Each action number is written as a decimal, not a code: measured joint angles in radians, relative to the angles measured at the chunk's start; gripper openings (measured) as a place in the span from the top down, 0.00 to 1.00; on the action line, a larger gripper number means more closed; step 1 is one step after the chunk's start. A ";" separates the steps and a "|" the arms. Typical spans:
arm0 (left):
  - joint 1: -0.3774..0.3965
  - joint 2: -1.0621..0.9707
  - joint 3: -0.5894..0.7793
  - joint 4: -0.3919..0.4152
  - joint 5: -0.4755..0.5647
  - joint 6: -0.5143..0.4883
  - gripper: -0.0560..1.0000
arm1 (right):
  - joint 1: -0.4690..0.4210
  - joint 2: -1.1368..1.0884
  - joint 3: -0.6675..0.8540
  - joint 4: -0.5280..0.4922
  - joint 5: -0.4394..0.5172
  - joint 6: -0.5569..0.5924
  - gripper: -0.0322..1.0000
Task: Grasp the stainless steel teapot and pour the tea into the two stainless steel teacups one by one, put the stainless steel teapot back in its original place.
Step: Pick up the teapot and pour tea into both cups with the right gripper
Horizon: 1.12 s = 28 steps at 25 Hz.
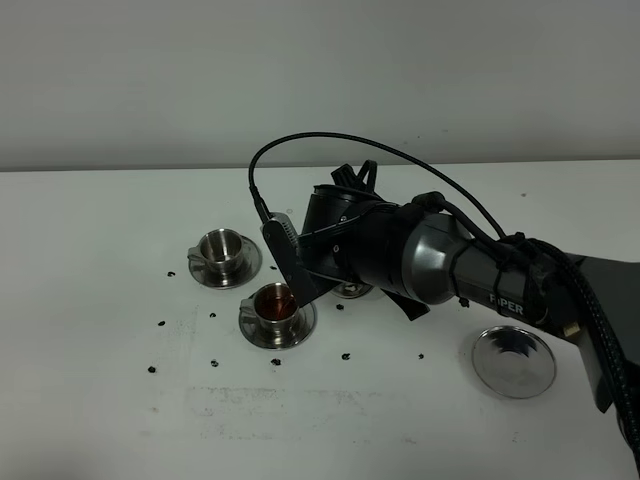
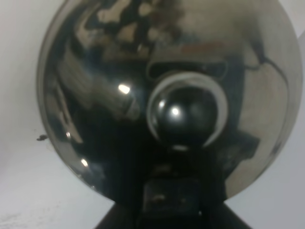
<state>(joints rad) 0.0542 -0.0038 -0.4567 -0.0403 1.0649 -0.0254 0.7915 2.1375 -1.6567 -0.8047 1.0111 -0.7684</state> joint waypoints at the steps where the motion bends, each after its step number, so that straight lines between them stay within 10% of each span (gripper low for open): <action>1: 0.000 0.000 0.000 0.000 0.000 0.000 0.47 | 0.001 0.000 0.000 0.000 0.001 0.000 0.78; 28: 0.000 0.000 0.000 0.000 0.000 0.000 0.47 | 0.003 -0.001 0.000 -0.045 0.001 -0.010 0.78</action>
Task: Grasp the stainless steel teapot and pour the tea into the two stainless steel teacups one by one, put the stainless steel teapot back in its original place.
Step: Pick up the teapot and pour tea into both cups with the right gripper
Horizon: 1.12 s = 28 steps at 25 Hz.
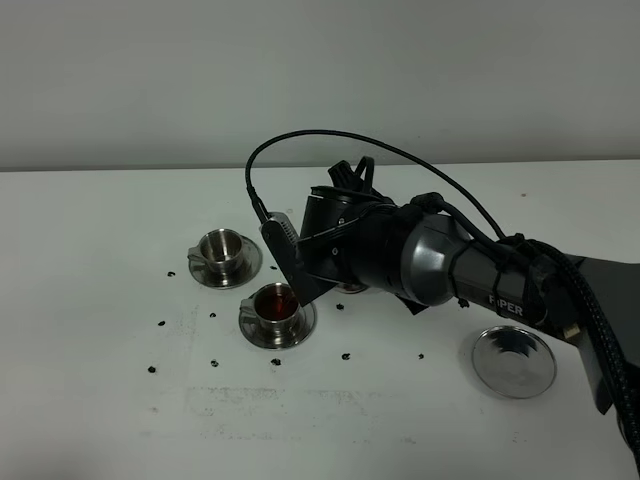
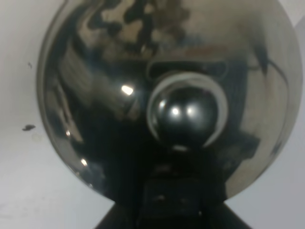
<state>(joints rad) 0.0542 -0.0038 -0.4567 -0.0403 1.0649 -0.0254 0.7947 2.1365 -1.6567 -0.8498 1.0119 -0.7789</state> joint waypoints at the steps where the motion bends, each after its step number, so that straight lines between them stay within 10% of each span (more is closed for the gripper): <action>1: 0.000 0.000 0.000 0.000 0.000 0.000 0.47 | 0.000 0.000 0.000 -0.005 0.000 0.000 0.78; 28: 0.000 0.000 0.000 0.000 0.000 0.001 0.47 | 0.000 0.000 0.000 0.057 -0.011 0.024 0.78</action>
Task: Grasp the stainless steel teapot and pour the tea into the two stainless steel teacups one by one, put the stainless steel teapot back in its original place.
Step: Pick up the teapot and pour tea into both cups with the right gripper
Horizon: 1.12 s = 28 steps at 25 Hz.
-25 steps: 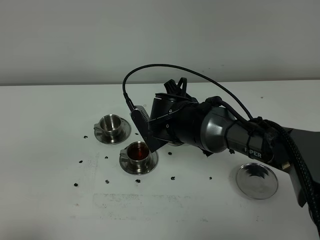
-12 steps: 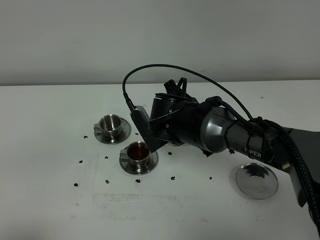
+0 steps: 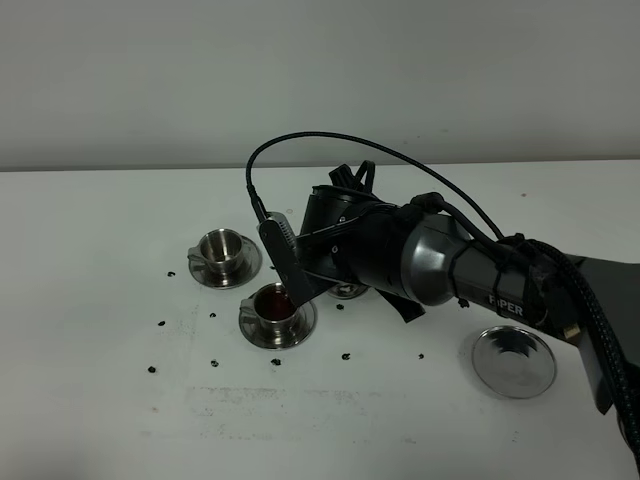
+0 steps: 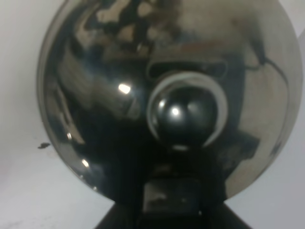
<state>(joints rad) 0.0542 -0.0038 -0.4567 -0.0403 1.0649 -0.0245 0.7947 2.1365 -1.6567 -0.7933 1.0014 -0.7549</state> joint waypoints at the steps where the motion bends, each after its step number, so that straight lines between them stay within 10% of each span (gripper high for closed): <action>1: 0.000 0.000 0.000 0.000 0.000 0.000 0.47 | 0.000 0.000 0.000 0.002 -0.001 0.000 0.78; 12: 0.000 0.000 0.000 0.000 0.000 0.000 0.47 | -0.001 -0.074 -0.011 0.109 0.008 -0.001 0.78; 28: 0.000 0.000 0.000 0.000 0.000 0.000 0.47 | -0.048 -0.201 0.010 0.689 0.126 0.179 0.78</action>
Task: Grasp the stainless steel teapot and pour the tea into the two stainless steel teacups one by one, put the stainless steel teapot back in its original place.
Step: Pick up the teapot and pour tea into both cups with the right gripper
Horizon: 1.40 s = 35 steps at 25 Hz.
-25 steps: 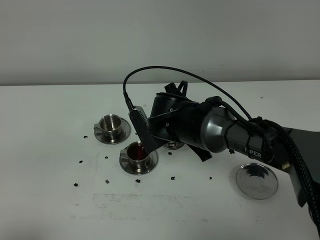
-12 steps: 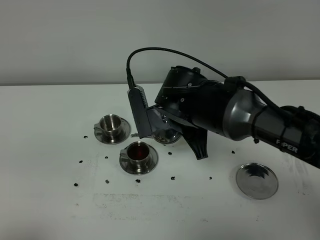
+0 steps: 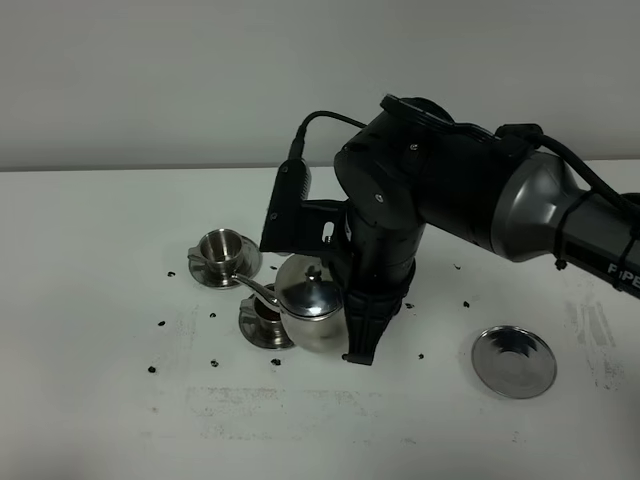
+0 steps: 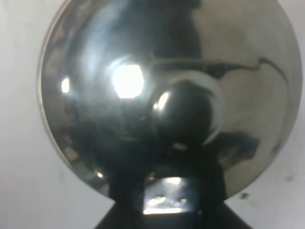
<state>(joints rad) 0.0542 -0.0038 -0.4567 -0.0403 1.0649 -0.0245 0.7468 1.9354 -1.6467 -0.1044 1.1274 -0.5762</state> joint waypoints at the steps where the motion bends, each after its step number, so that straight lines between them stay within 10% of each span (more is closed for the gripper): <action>1: 0.000 0.000 0.000 0.000 0.000 0.000 0.47 | -0.009 0.000 0.015 0.015 -0.016 0.026 0.78; 20: 0.000 0.000 0.000 0.000 0.000 0.000 0.47 | -0.064 -0.001 0.307 0.117 -0.372 0.189 0.78; 35: 0.000 0.000 0.000 0.000 0.000 0.000 0.47 | -0.075 -0.030 0.147 -0.060 -0.249 0.172 0.78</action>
<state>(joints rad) 0.0542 -0.0038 -0.4567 -0.0403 1.0649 -0.0245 0.6720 1.9053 -1.4996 -0.1640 0.8783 -0.4038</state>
